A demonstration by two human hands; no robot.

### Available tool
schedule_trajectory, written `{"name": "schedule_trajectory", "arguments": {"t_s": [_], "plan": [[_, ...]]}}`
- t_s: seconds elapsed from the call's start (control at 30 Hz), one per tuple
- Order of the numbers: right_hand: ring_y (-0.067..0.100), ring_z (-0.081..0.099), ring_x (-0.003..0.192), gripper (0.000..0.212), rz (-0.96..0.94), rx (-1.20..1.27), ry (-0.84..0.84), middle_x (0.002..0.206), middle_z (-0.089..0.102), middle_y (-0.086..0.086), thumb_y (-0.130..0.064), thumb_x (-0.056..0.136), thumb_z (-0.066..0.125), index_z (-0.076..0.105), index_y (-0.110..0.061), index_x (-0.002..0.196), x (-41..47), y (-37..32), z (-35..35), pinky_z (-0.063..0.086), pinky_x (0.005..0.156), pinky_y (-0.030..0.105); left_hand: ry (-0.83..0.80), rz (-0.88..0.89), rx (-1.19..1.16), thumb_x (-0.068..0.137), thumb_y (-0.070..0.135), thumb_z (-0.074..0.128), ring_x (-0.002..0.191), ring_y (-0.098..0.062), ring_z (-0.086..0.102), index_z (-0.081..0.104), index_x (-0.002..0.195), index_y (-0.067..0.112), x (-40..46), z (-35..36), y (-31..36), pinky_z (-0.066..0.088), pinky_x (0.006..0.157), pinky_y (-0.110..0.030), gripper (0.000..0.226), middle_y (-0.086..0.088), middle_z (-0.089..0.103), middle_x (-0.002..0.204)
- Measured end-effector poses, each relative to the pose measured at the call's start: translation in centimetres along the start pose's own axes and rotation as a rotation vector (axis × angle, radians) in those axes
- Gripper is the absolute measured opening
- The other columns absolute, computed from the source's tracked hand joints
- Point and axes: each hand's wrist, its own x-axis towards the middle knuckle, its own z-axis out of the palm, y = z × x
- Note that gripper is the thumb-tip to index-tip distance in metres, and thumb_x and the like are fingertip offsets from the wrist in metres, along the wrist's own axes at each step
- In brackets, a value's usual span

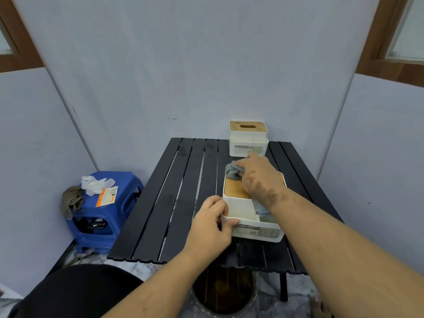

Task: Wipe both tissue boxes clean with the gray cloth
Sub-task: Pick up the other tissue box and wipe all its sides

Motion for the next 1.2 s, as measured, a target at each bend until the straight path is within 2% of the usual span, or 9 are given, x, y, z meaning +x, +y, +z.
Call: {"name": "schedule_trajectory", "arguments": {"t_s": [0.17,0.27,0.43,0.6,0.7,0.8,0.9,1.03,1.2], "plan": [[0.019,0.058,0.081,0.016,0.277,-0.028,0.017,0.087,0.06,-0.002,-0.013,0.087,0.062,0.067,-0.025,0.077,-1.0,4.3,-2.1,0.053,0.078,0.035,0.006,-0.022,0.019,0.084,0.02,0.075,0.089,-0.011,0.056,0.046,0.08,0.023,0.1,0.1,0.1,0.056,0.071,-0.037,0.03,0.013,0.05,0.1],[0.017,0.055,0.068,0.021,0.31,0.068,-0.012,0.074,0.06,0.001,-0.005,0.091,0.058,0.068,-0.016,0.076,-3.5,7.7,-3.6,0.043,0.062,0.024,0.006,-0.037,0.045,0.084,0.02,0.076,0.088,-0.01,0.056,0.045,0.08,0.024,0.1,0.3,0.0,0.058,0.071,-0.036,0.031,0.013,0.049,0.099],[0.014,0.058,0.063,0.012,0.333,0.522,0.201,0.072,0.066,0.002,-0.011,0.093,0.063,0.065,-0.014,0.083,-11.2,8.2,-1.0,0.042,0.05,0.011,0.005,-0.051,0.082,0.086,0.022,0.076,0.08,-0.011,0.057,0.043,0.08,0.026,0.0,0.4,-0.1,0.057,0.067,-0.03,0.034,0.014,0.048,0.099],[-0.001,0.064,0.085,0.015,0.397,0.89,0.345,0.097,0.065,-0.006,-0.012,0.097,0.059,0.059,-0.019,0.11,-14.6,5.0,2.9,0.048,0.061,0.008,-0.003,-0.085,0.081,0.09,0.023,0.074,0.084,-0.012,0.059,0.042,0.081,0.029,0.0,-0.4,-0.8,0.06,0.072,-0.036,0.033,0.014,0.05,0.098],[-0.006,0.057,0.112,0.06,0.249,0.905,0.306,0.126,0.056,-0.019,-0.015,0.088,0.072,0.043,-0.031,0.138,-15.4,5.6,3.8,0.052,0.085,0.013,-0.018,-0.116,-0.001,0.088,0.027,0.076,0.09,-0.013,0.065,0.046,0.084,0.032,0.0,-0.6,-0.8,0.062,0.072,-0.037,0.032,0.011,0.06,0.099],[-0.01,0.038,0.132,0.091,0.174,0.739,0.219,0.145,0.04,-0.023,-0.022,0.074,0.086,0.034,-0.033,0.148,-14.9,6.5,4.2,0.034,0.103,0.005,-0.028,-0.177,-0.139,0.085,0.026,0.082,0.096,-0.007,0.07,0.049,0.111,0.046,-0.3,-0.9,0.2,0.062,0.078,-0.026,0.047,0.017,0.066,0.116],[-0.007,0.04,0.129,0.095,0.172,0.734,0.204,0.142,0.043,-0.018,-0.02,0.068,0.09,0.037,-0.036,0.145,-14.1,6.2,3.9,0.033,0.107,0.015,-0.038,-0.192,-0.163,0.085,0.023,0.082,0.1,-0.004,0.068,0.046,0.136,0.051,-0.1,-1.3,0.6,0.061,0.083,-0.024,0.069,0.025,0.06,0.123],[0.008,0.046,0.129,0.091,0.178,0.783,0.224,0.141,0.048,-0.012,-0.008,0.067,0.088,0.041,-0.037,0.14,-12.8,5.6,3.7,0.042,0.11,0.034,-0.03,-0.248,-0.136,0.084,0.017,0.083,0.099,-0.01,0.069,0.054,0.134,0.041,0.6,-1.9,0.4,0.064,0.08,-0.03,0.062,0.021,0.059,0.123],[0.007,0.048,0.126,0.087,0.126,0.829,0.23,0.139,0.049,-0.012,-0.002,0.069,0.085,0.044,-0.038,0.137,-10.5,3.9,4.1,0.046,0.105,0.029,0.011,-0.293,-0.139,0.084,0.01,0.083,0.096,-0.012,0.07,0.057,0.127,0.038,1.9,-3.7,-0.2,0.065,0.075,-0.03,0.058,0.017,0.061,0.122]]}}
